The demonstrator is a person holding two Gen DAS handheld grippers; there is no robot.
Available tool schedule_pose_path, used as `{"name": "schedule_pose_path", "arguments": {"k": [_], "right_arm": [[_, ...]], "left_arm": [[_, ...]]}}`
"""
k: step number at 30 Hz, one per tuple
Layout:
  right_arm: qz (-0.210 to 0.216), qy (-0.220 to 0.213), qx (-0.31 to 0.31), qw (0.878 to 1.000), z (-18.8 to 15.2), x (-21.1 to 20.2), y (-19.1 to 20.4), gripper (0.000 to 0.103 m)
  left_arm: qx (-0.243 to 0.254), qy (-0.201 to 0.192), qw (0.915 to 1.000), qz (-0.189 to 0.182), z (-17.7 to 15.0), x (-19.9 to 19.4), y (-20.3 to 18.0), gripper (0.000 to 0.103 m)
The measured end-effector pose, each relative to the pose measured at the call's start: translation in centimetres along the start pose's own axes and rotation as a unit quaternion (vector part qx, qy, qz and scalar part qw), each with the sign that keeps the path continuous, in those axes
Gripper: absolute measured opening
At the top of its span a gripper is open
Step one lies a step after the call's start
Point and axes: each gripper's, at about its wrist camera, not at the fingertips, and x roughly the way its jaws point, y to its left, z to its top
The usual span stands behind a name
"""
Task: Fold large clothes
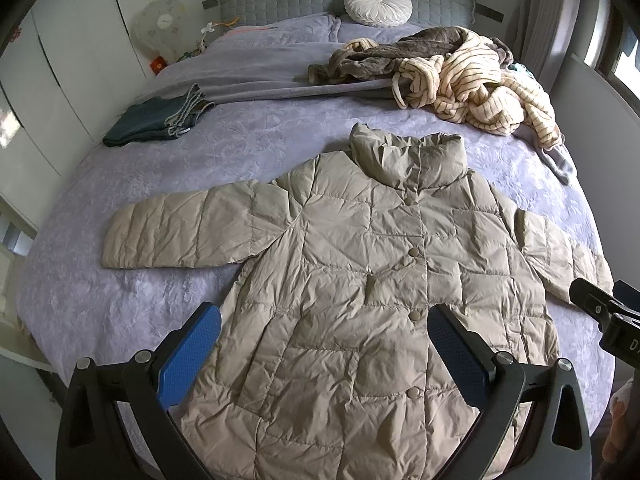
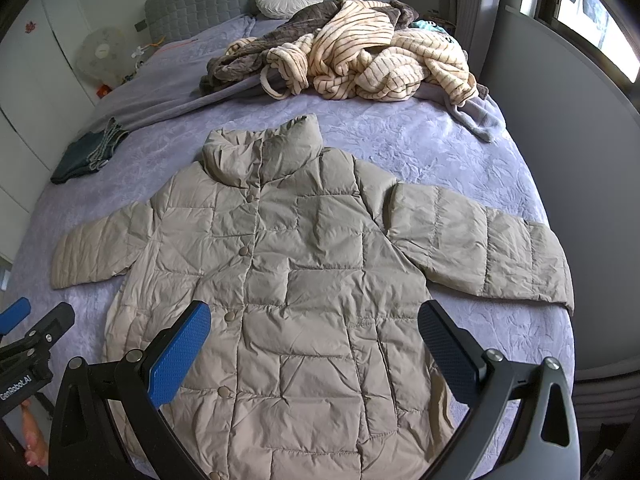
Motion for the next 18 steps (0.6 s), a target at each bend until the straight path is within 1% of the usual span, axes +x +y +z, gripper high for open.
{"name": "schedule_pose_path", "arguments": {"k": [18], "right_arm": [[0.001,0.001,0.000,1.000,0.00,0.04,-0.09,0.103]], "left_arm": [[0.000,0.001,1.0000,-0.001,-0.06,0.09,0.02,0.103]]}}
